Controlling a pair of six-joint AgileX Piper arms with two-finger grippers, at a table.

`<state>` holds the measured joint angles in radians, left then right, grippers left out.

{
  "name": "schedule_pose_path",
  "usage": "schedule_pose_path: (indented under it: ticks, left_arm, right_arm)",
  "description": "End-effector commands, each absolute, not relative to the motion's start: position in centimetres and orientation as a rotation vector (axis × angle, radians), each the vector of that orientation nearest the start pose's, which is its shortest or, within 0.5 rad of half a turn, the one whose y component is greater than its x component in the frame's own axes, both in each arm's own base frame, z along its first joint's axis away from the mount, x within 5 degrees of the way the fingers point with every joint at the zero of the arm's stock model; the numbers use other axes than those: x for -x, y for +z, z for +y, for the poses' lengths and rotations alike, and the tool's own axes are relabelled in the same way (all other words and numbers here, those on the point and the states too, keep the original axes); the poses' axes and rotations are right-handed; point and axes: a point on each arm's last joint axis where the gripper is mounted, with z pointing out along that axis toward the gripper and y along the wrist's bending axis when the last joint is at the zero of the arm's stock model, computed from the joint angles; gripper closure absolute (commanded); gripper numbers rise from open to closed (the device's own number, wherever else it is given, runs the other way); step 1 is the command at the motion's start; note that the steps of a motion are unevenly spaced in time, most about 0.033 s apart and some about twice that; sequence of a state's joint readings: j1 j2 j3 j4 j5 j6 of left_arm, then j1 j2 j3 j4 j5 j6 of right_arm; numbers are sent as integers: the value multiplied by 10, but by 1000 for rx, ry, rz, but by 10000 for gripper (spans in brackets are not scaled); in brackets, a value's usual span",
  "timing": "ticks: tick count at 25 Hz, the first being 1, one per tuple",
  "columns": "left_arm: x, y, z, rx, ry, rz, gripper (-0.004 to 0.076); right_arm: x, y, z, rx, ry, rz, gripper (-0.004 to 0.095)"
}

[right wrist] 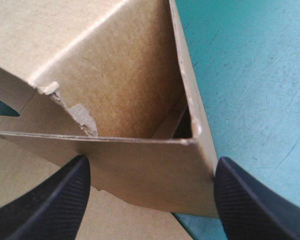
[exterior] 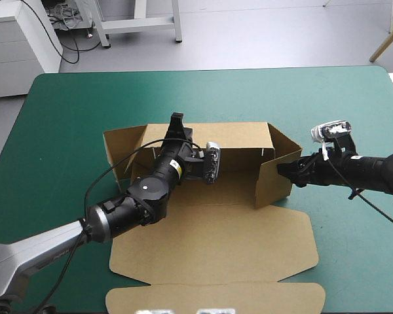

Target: Fold the box

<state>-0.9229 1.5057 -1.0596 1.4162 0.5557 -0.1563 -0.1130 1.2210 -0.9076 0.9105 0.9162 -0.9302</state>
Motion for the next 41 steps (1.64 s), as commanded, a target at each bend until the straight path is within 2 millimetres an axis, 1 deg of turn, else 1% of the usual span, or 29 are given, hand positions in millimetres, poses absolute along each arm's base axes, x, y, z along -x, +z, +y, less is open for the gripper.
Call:
schedule_pose_path:
  ticks: [1,7,10,14,18,20,27,28,29,30,31,32,34,35,36,38,40,41]
  left_arm:
    - [-235,319,-235,-1555,740,1241,734]
    - [-235,319,-235,-1565,749,1231,734]
    - [-235,319,-235,-1565,749,1231,734]
    - [-235,319,-235,-1563,748,1233,734]
    - [-235,319,-236,-1565,743,1230,734]
    - [-235,319,-236,-1566,732,1230,734]
    - [-233,318,-240,-1573,662,1224,734]
    - [-233,318,-241,-1574,660,1220,734]
    - [-233,318,-241,-1575,661,1218,734]
    - [-233,318,-241,-1576,664,1214,734]
    - [-233,318,-241,-1576,664,1214,734]
    - [-233,318,-241,-1576,664,1214,734]
    - [-233,318,-241,-1576,664,1214,734]
    - [-233,318,-241,-1576,664,1214,732]
    - [-233,318,-241,-1576,664,1214,708]
    - [-233,318,-240,-1574,669,1218,589]
    - [-232,321,-241,-1565,696,1223,415]
    - [-229,323,-242,-1555,719,1232,293]
  right_arm:
    - [-236,326,44,475,640,2171,272]
    - [-237,322,76,566,570,2107,272]
    - [-236,320,86,606,532,2083,274]
    - [-238,314,88,623,444,2060,274]
    - [-243,306,88,642,435,2092,275]
    - [-244,304,89,638,441,2100,300]
    - [-241,303,91,672,481,2109,590]
    - [-240,302,92,690,496,2117,668]
    - [-239,302,93,698,501,2120,696]
    - [-239,302,93,701,505,2122,763]
    - [-239,302,93,703,506,2122,796]
    - [-239,302,93,703,506,2122,859]
    - [-239,302,93,698,504,2122,926]
    - [-239,302,93,699,503,2121,926]
    - [-239,302,93,698,502,2120,926]
    - [-239,302,93,694,498,2118,926]
    - [-240,302,92,690,496,2117,926]
    - [-240,303,92,684,493,2116,926]
